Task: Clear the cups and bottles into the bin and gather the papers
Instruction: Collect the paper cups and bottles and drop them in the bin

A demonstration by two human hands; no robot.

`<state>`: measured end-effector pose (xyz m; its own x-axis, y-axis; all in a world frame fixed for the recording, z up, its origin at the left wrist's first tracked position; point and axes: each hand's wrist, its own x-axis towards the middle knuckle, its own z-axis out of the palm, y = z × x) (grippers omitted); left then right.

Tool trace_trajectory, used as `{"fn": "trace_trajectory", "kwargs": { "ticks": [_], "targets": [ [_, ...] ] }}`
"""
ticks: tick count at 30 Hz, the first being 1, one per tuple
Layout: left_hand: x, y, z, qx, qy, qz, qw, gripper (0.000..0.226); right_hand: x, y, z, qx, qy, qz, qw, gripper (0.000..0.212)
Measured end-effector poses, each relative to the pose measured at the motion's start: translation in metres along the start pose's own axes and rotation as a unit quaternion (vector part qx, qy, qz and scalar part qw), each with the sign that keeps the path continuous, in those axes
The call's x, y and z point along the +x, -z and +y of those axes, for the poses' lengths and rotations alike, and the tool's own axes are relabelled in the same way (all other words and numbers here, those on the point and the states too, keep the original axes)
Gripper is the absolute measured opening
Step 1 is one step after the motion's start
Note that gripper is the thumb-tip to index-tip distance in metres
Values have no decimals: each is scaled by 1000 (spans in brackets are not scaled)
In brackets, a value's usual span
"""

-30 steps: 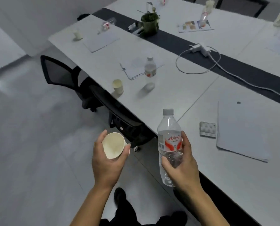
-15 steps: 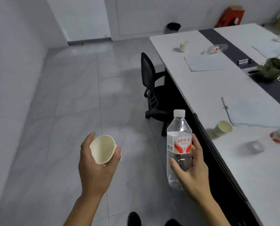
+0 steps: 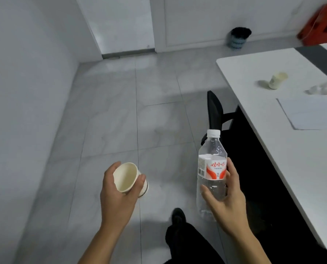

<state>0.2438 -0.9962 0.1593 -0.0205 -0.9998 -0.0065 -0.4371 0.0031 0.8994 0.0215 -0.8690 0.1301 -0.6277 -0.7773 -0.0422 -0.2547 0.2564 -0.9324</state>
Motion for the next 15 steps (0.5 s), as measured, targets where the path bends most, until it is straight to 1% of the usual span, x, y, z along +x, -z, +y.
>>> {"fn": "trace_trajectory", "kwargs": {
  "ticks": [6,10,13,15],
  "targets": [
    [182,-18,57,6,-18,40,999,77,193,-54,-77,4,30,-30,999,95],
    [300,-37,67,2,-24,81,996,79,309,-109,-107,1,46,-57,997,93],
    [401,-65,62,-9,-12,73,997,79,401,-155,-114,-6,44,-53,998,92],
    [469,-85,59,-11,-21,54,998,80,457,-183,-118,-12,32,-47,998,92]
  ]
}}
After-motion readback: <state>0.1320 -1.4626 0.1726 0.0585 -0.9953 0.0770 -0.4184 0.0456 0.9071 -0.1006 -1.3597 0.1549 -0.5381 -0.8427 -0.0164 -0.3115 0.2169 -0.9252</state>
